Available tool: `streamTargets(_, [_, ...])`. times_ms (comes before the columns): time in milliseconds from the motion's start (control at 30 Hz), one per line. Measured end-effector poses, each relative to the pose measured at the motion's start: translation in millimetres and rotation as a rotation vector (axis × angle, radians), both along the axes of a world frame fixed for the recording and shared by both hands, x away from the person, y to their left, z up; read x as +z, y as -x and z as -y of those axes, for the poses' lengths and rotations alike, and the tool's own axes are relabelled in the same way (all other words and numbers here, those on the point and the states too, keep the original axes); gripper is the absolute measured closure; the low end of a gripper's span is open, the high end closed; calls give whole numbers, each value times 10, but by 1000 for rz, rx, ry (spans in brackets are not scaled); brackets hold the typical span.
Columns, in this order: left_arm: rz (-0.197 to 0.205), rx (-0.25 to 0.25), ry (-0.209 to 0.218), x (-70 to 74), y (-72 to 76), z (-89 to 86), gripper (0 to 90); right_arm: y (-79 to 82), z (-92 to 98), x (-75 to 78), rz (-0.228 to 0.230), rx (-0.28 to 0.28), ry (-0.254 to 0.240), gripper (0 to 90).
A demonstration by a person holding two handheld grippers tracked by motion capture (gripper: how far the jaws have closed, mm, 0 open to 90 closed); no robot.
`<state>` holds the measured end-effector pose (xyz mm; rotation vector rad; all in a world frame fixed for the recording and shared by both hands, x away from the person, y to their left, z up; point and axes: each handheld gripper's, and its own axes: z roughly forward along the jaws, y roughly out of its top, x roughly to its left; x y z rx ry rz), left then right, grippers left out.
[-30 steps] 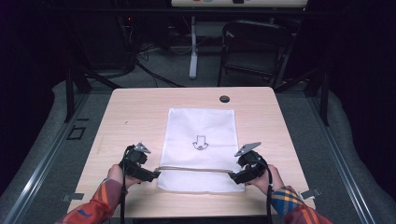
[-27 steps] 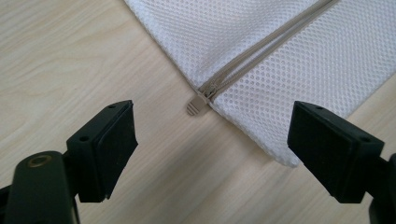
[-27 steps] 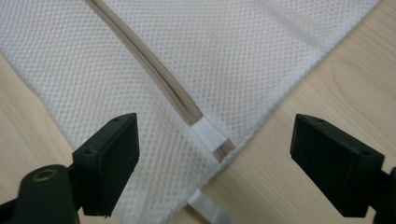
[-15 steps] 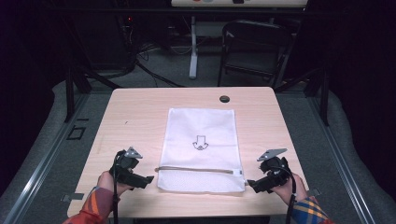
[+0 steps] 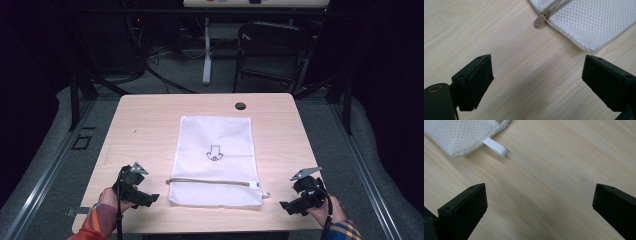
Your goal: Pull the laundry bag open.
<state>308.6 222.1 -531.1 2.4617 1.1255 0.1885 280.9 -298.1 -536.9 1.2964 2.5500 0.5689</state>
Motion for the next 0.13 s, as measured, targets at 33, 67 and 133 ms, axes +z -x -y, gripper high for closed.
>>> streamTargets(33, [-4, 0, -11, -23, -9, 0, 93, -7, 3, -18, 3, 6, 9, 0])
streamTargets(67, [-17, 1, -23, -41, -19, -1, 91, -12, -1, -28, -3, 8, 21, 0])
streamTargets(133, [-32, 1, -35, -81, -38, -13, 80, -25, -12, -53, -3, 6, 27, 0])
